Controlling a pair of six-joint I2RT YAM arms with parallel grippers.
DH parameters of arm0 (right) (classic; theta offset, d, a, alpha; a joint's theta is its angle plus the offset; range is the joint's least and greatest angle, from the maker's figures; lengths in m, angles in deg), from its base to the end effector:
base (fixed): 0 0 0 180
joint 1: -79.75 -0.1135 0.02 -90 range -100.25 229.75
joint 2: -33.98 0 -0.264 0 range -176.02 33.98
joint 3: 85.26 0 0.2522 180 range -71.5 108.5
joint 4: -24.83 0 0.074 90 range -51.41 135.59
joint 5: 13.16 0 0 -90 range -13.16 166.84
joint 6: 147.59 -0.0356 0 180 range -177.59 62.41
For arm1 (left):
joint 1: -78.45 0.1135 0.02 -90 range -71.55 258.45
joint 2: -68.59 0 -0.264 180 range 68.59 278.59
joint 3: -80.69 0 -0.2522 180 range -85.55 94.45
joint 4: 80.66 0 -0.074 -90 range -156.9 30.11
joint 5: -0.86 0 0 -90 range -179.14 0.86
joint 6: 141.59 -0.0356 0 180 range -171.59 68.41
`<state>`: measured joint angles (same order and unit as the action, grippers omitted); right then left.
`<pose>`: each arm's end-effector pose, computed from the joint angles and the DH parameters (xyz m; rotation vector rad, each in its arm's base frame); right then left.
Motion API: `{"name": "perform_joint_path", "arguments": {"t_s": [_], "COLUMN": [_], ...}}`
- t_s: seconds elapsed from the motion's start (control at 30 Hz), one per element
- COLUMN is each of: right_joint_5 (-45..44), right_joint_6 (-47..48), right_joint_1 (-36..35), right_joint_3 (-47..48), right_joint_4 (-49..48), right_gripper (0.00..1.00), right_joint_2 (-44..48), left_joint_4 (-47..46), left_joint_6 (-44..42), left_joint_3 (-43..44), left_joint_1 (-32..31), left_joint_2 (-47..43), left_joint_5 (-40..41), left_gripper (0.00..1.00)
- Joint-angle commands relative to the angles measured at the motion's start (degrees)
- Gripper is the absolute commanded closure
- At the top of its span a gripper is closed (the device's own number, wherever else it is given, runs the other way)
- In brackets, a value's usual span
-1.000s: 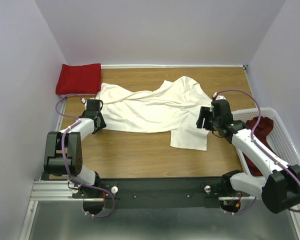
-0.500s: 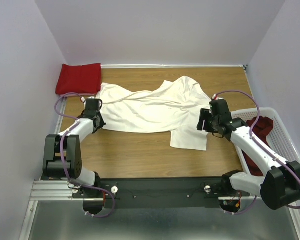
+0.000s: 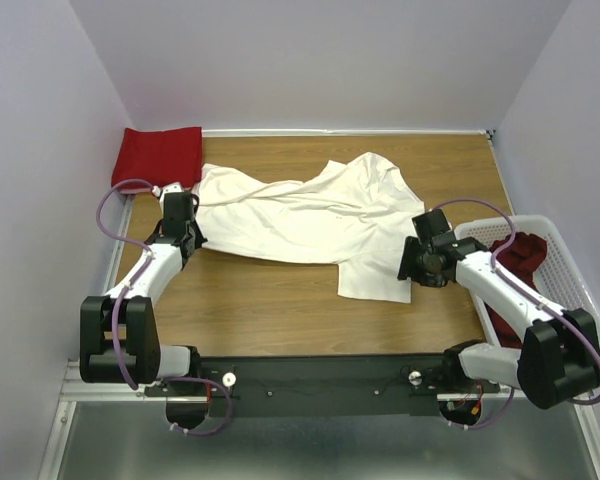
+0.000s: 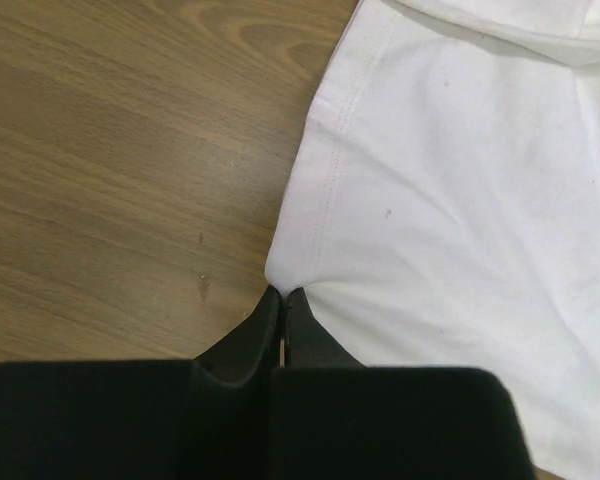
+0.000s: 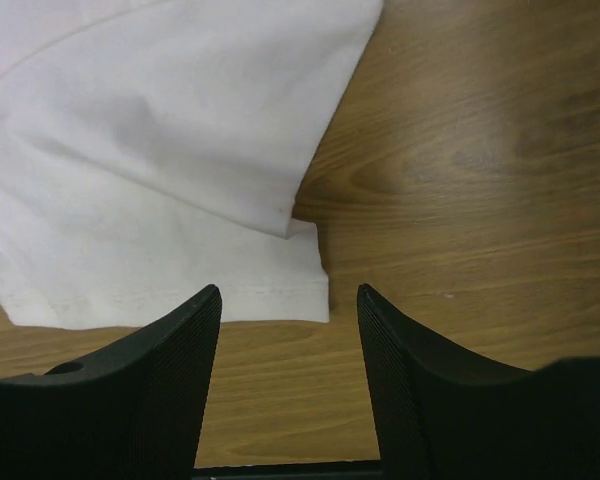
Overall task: Fold and stack the t-shirts
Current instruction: Flatten the tshirt out
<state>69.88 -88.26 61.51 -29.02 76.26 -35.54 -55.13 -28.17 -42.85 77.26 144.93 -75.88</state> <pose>0.2101 0.0647 0.2040 0.3276 2.6690 0.1009 0.2712 0.0025 0.2069 -0.5593 2.2696 0.0611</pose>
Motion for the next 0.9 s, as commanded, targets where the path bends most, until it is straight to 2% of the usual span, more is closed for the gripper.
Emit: {"name": "perform_joint_path", "arguments": {"t_s": [0.0, 0.2, 0.67, 0.87], "right_joint_5": [-0.5, -0.7, -0.4, -0.4], "right_joint_6": [-3.5, -4.4, -4.5, -4.6], "right_joint_1": [0.4, 0.4, 0.5, 0.4], "right_joint_3": [-0.8, -1.6, -6.4, -6.6], "right_joint_4": [2.5, -0.5, -6.2, -6.5], "right_gripper": [0.38, 0.42, 0.43, 0.50], "right_joint_2": [-2.5, -5.0, -10.1, -9.7], "left_joint_4": [-0.8, -1.2, -1.4, -1.6], "left_joint_6": [-0.1, -0.2, -0.4, -0.5], "left_joint_3": [0.5, 0.5, 0.4, 0.4], "left_joint_1": [0.2, 0.2, 0.2, 0.2], "left_joint_2": [-1.3, -2.5, -2.8, -2.6], "left_joint_5": [1.3, 1.0, 0.3, 0.0], "left_gripper": [1.00, 1.00, 1.00, 1.00]}}
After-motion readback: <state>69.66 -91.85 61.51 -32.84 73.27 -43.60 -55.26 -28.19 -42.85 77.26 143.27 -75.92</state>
